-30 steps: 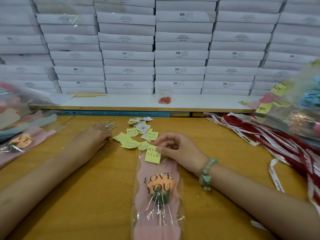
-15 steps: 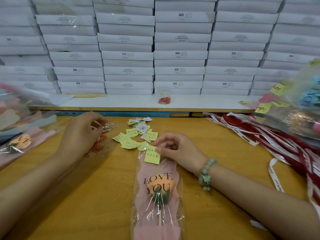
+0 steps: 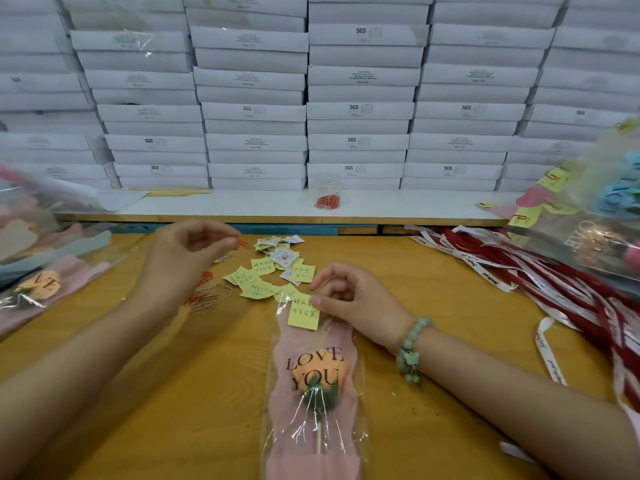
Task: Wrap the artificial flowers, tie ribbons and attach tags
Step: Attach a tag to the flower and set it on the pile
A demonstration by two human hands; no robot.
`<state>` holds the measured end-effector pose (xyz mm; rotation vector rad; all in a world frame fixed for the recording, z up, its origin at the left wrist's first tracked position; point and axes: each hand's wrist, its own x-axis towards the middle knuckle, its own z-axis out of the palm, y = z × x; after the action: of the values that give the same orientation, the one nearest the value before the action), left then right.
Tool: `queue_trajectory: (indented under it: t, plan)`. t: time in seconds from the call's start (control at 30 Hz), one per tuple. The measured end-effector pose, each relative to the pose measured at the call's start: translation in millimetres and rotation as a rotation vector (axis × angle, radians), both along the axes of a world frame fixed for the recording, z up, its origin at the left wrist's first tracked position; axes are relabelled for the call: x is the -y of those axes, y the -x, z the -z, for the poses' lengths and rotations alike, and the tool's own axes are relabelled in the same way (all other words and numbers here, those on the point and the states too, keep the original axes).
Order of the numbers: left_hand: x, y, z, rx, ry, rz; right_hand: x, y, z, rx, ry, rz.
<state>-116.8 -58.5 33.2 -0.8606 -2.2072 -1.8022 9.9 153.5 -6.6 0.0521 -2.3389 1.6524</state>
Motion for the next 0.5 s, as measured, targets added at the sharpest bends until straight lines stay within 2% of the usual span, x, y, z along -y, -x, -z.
queue_trajectory:
  t: [0.07, 0.2, 0.27, 0.5]
  plan:
    - [-13.4, -17.9, 1.4, 0.114, -0.041, 0.159, 0.8, -0.4, -0.4, -0.005, -0.009, 0.001]
    - [-33.7, -40.5, 19.6, 0.233, 0.07, 0.336, 1.2, -0.6, -0.3, -0.015, -0.017, -0.022]
    - [-34.6, -44.2, 27.4, 0.235, 0.118, 0.411, 0.9, -0.7, -0.1, -0.024, -0.024, -0.029]
    - [-33.9, -47.4, 36.2, 0.201, 0.186, 0.389, 1.3, -1.3, -0.5, -0.006, -0.055, -0.023]
